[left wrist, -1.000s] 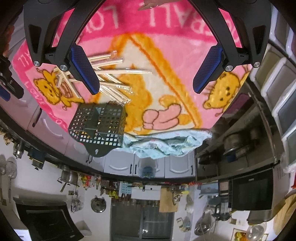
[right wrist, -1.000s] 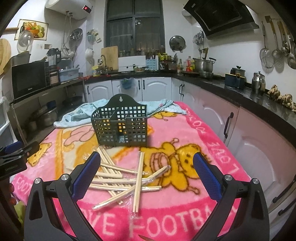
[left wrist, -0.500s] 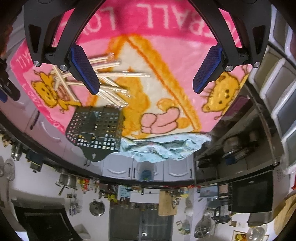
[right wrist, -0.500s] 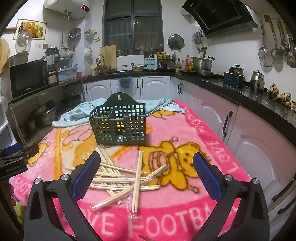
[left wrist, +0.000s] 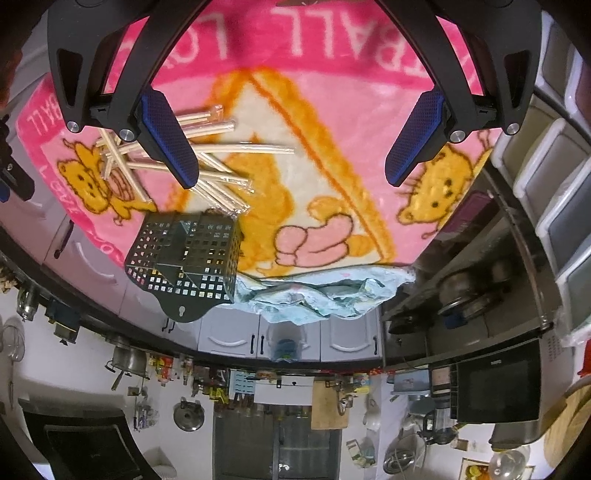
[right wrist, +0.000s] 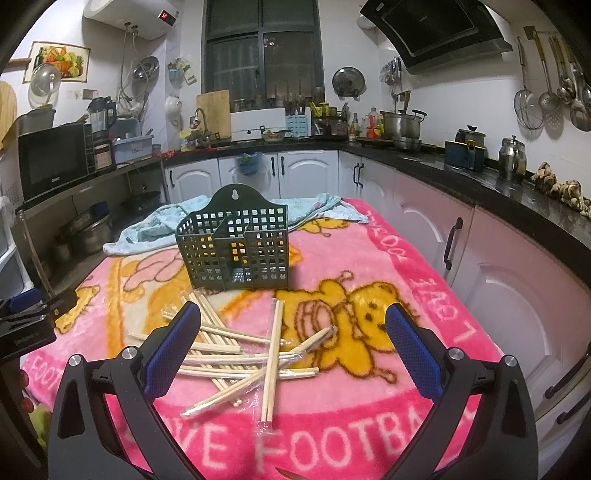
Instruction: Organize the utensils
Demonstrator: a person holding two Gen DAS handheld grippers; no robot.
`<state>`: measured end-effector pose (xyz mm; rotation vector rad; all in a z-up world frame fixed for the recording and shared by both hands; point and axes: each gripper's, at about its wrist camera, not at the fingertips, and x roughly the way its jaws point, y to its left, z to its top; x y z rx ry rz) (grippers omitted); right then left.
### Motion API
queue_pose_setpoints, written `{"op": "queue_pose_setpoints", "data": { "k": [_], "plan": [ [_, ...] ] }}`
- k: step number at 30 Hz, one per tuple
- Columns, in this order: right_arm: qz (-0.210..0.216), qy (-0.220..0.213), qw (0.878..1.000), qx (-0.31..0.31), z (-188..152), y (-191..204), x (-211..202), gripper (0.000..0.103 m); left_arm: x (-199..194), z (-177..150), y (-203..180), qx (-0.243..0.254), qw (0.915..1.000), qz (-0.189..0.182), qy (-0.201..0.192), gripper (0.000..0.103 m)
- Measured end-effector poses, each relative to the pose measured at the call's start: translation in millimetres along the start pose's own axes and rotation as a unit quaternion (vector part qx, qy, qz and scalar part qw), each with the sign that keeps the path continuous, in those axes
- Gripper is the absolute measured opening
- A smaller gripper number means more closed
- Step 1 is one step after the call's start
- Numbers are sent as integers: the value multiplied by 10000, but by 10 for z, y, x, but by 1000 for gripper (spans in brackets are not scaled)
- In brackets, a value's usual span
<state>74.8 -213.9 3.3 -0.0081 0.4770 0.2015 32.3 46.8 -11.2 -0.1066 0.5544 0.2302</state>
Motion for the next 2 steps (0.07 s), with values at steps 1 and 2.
{"op": "queue_pose_setpoints", "data": {
  "k": [1, 2],
  "plan": [
    [2, 2, 10000, 11, -3, -5, 1, 97, -1, 0, 1, 3, 10000, 13, -3, 93],
    [3, 7, 10000, 10, -4, -8, 3, 97, -1, 2, 5, -6, 10000, 0, -8, 93]
  ]
}}
